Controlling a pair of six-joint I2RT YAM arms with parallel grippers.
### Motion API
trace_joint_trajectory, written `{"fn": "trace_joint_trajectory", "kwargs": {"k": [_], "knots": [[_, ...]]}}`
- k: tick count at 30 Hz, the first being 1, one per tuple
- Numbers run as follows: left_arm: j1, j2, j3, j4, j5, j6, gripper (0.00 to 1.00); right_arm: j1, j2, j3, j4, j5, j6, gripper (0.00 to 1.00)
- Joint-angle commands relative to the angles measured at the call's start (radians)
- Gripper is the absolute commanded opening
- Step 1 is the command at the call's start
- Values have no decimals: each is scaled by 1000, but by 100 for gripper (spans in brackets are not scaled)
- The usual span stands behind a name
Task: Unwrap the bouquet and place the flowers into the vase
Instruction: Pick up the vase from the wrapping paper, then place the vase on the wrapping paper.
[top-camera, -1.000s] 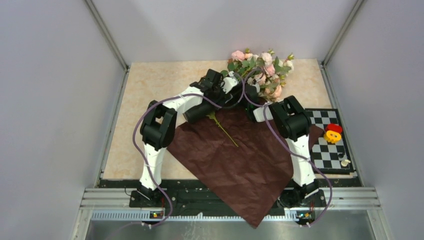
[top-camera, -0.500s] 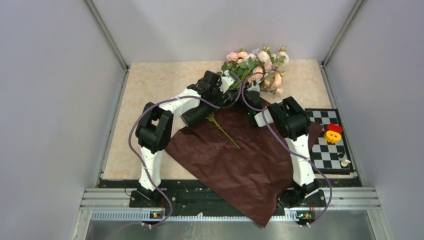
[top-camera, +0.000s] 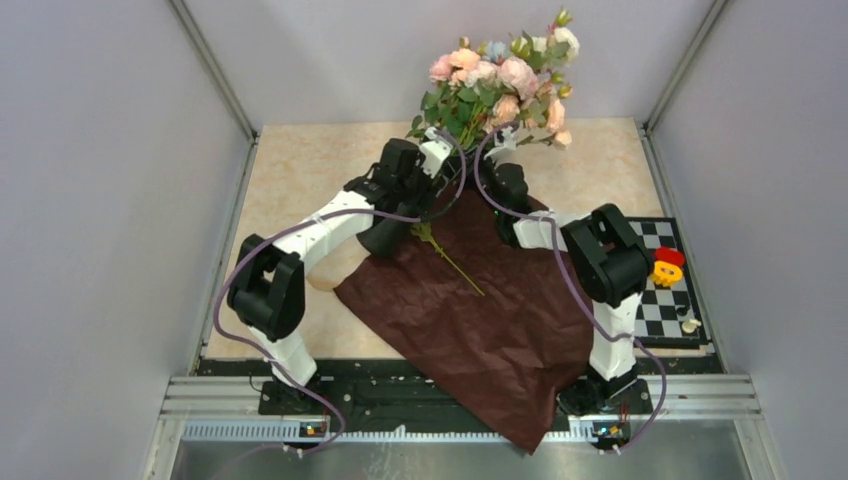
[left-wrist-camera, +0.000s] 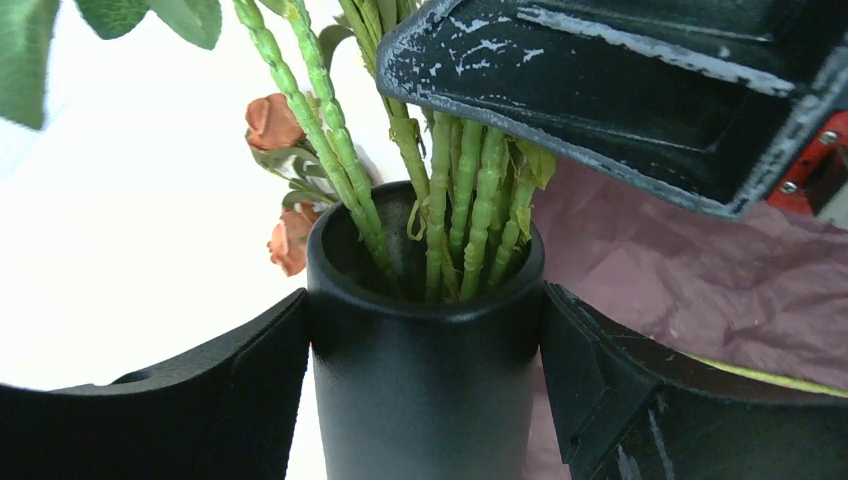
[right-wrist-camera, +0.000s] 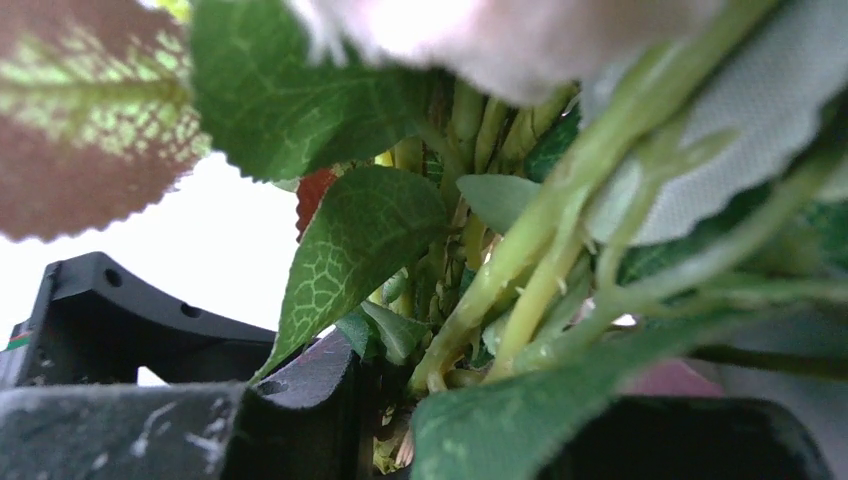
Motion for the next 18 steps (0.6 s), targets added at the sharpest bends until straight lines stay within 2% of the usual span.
{"fn": "trace_joint_trajectory", "kwargs": {"k": [1,7,18], "knots": [[4,-132,-27,196,-41,-8,0,73,-216,35,128,-65,-194,0],[4,-214,-82,306,-41,-42,0,103,-293,45,57,-78,-290,0],[19,-341,-226,519,-68,-107,0,232,-315,163,-135,-59,-605,0]]}}
